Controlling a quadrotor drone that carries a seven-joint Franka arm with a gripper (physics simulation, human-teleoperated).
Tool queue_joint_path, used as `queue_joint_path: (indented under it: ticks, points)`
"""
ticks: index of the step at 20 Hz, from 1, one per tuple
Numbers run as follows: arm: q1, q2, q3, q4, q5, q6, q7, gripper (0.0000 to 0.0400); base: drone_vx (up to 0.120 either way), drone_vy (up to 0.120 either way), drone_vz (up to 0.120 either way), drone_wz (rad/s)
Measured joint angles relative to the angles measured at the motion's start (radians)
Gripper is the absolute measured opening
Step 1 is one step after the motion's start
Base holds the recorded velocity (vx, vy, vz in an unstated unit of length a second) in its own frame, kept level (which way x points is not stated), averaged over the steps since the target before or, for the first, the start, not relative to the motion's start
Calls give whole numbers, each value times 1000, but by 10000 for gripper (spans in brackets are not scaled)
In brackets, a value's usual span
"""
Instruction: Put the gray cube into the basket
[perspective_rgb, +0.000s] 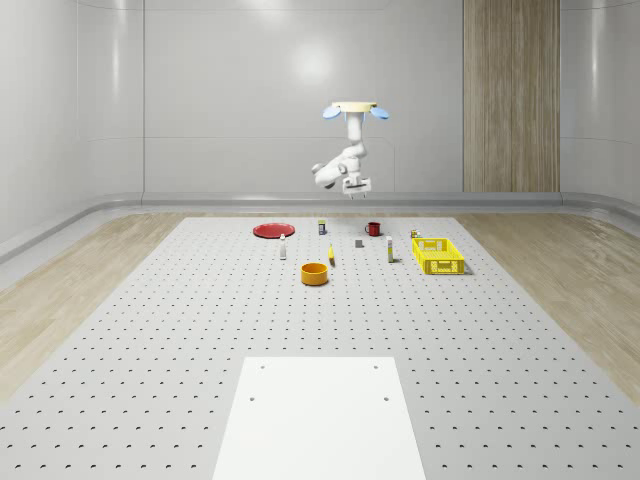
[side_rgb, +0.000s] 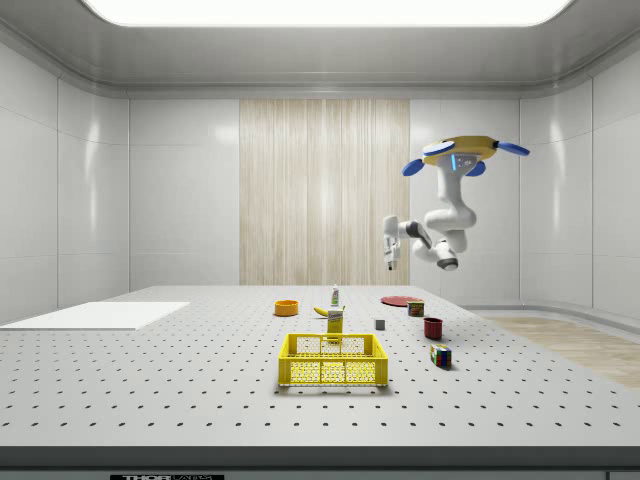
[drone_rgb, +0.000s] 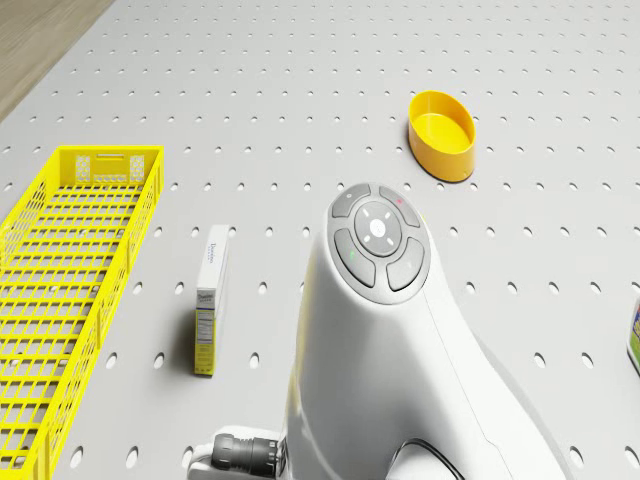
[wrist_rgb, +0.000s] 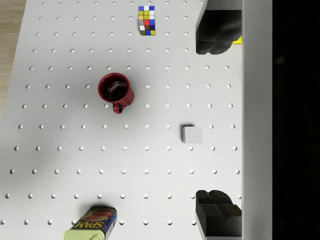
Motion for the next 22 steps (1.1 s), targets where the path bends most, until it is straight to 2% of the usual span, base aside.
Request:
queue_joint_path:
  ticks: [2,8,15,20,22]
  points:
    - [-32,-16,16,-3,-11,-9,21,400,80,0,-120,0]
    - [-88,-57,45,-6,-17,-9,61,400,7,0,-120,0]
    - [-118,-98,65,-5,-4,14,85,400,120,0,-120,0]
    - [-131,-125,76,-3,9,36,96,400,0,0,-120,0]
    - [-135,-135,80,-2,15,44,100,400,0,-100,-120,0]
